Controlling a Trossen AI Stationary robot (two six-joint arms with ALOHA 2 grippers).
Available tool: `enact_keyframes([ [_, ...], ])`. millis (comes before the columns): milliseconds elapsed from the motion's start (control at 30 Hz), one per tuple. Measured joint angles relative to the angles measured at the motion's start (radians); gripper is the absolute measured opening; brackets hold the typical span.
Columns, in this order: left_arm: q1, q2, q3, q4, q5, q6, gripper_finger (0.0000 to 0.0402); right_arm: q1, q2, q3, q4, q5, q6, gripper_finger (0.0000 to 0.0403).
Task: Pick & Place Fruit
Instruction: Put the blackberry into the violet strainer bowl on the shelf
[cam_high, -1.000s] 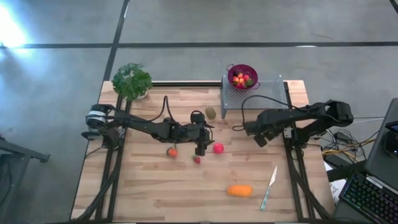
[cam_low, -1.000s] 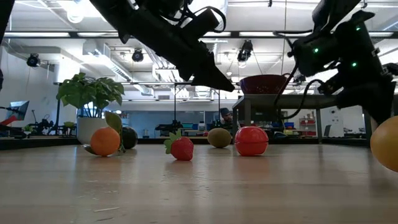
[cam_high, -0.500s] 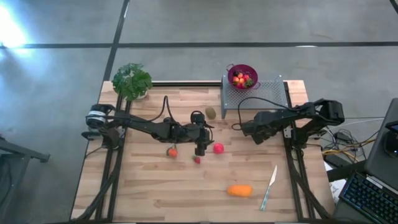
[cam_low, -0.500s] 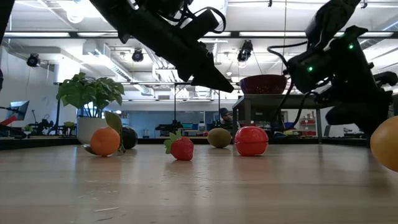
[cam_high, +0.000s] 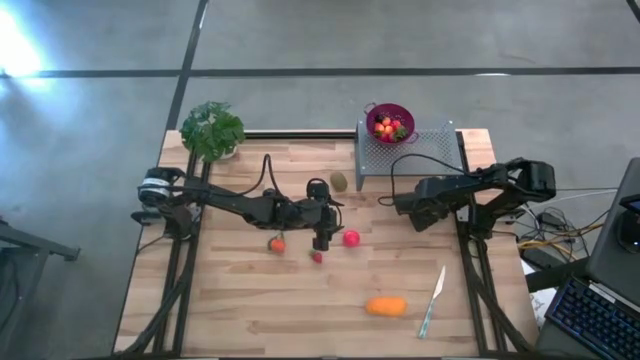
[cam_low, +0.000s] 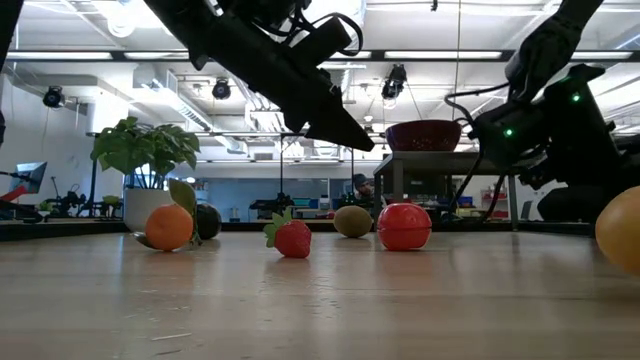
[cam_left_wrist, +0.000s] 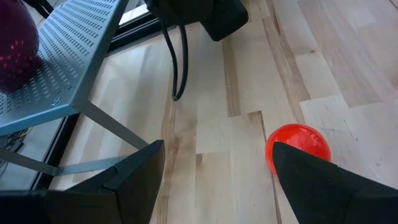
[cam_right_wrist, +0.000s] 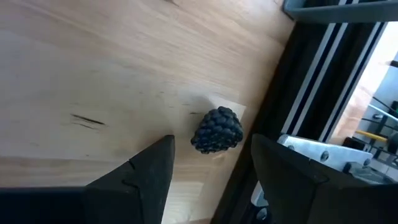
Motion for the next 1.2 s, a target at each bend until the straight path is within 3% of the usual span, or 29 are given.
enact_keyframes([
  [567, 0.0, 0.0, 0.0, -0.004, 0.0, 0.01, 0.03, -0.087, -0.011, -0.004, 0.038, -0.014, -0.197, 0.0178],
  [1200, 0.0, -0.002, 0.0, -0.007, -0.001, 0.01, 0.03, -0.091, -0.086, -0.012, 0.05, -0.08, -0.244, 0.012],
])
